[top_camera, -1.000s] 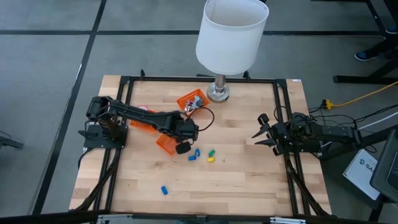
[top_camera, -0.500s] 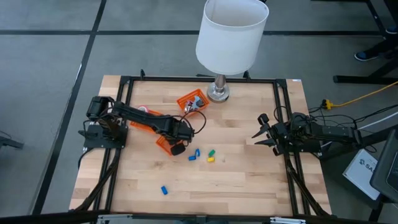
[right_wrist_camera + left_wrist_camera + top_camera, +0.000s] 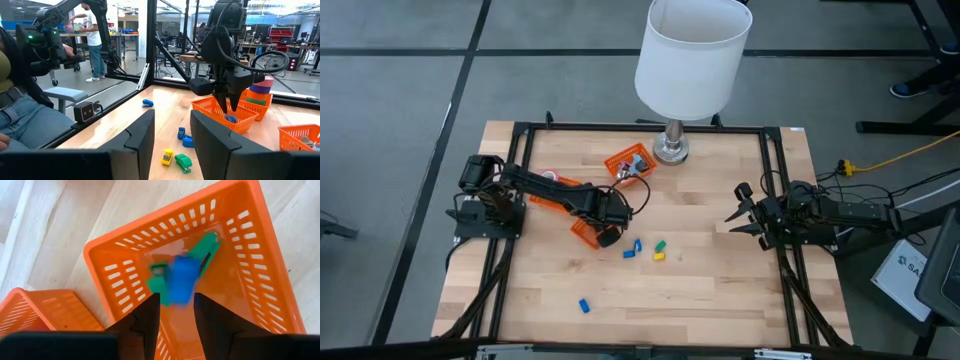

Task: Pick and place Stapler, Stapler remover, tape
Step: Put the blue stapler into the bottom orange bin

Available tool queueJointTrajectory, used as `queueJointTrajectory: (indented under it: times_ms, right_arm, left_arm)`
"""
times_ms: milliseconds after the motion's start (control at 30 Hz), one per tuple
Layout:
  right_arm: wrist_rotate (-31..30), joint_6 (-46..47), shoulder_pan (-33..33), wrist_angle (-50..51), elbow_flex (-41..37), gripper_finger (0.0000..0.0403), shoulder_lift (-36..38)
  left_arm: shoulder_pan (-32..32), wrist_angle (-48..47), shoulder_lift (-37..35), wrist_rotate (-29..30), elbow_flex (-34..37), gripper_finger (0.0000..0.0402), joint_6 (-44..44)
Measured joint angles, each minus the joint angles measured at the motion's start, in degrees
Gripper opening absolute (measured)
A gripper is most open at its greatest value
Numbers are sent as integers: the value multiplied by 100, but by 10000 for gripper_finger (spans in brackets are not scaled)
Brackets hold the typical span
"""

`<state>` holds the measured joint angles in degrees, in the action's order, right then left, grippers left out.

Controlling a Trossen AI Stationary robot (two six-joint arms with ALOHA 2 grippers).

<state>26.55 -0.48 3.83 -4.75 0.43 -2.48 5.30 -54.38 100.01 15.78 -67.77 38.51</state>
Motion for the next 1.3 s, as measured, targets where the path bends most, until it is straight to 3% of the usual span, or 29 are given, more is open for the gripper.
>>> queueJointTrajectory:
  times_ms: [267,567,1000,1300]
  right_arm:
    - [0,0,-1,0,-1,129,-2]
    - [2,0,0,0,1,129,0]
    - [0,-1,1,0,0,129,0]
    - [0,0,1,0,0,129,-1]
  left_arm:
    - [0,-1,0,-29,0,136,37]
    - [0,-49,-9,-815,-29,137,-11]
    - [284,123,-24,-1006,-971,137,-709]
    - [941,1113,-5,-2305,-997,137,-1926]
